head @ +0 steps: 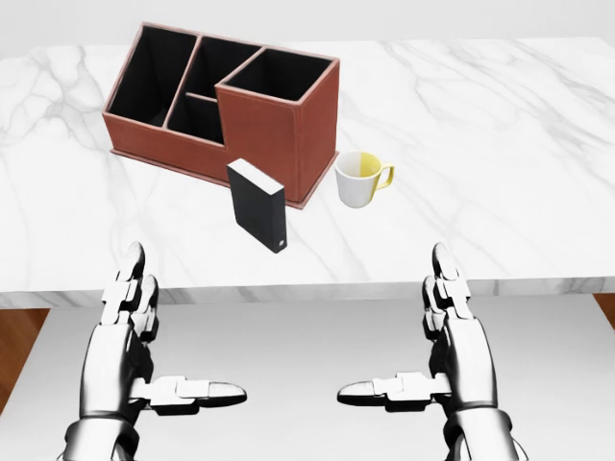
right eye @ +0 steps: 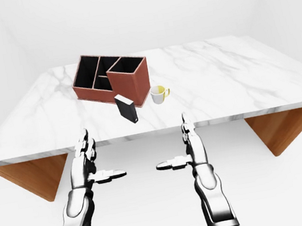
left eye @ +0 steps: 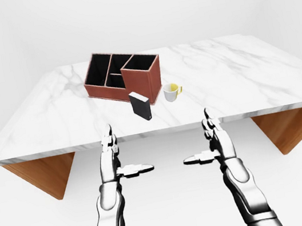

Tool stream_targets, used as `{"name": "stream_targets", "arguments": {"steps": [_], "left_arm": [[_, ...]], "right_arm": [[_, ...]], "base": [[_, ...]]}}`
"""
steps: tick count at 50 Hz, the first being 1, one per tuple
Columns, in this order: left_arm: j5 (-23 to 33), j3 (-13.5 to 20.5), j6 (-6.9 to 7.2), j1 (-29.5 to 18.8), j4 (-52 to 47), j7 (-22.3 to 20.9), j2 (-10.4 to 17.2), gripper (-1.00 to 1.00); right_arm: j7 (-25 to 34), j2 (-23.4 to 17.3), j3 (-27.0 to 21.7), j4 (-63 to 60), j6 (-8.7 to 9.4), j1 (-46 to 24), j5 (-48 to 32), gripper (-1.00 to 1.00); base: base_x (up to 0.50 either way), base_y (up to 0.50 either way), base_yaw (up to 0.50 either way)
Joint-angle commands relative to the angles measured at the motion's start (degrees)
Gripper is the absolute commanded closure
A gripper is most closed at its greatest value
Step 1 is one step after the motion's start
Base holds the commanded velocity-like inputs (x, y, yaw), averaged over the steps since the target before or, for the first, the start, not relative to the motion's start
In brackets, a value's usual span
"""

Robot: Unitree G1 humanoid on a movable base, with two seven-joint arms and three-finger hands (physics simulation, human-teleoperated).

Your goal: Pick up the book and place it in the right compartment of the caddy.

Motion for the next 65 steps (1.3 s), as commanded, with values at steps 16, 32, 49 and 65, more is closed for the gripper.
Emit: {"name": "stream_targets", "arguments": {"steps": [16, 32, 49, 65], "left_arm": [[-1.89, 1.2, 0.76, 0.56, -0.56, -2.95, 0.66, -1.0], [-1.24, 0.66, -1.39, 1.42, -1.25, -2.98, 0.43, -1.0], [-1.29, 0.85, -2.62, 0.95, 0.15, -2.86, 0.52, -1.0], [-1.37, 1.13, -2.99, 0.45, 0.95, -2.25, 0.54, -1.0]], "right_arm": [[0.77, -0.77, -1.27, -0.84, 0.1, -0.09, -1.38, -1.0], [0.35, -1.41, -3.81, -13.27, 4.96, 2.78, -1.11, -1.0], [3.46, -0.97, -14.18, -34.99, 4.96, 7.74, 3.41, -1.0], [9.12, -0.31, -33.24, -48.94, 4.96, 9.42, 14.94, -1.0]], "base": [[0.0, 0.0, 0.0], [0.0, 0.0, 0.0], [0.0, 0.0, 0.0], [0.0, 0.0, 0.0]]}}
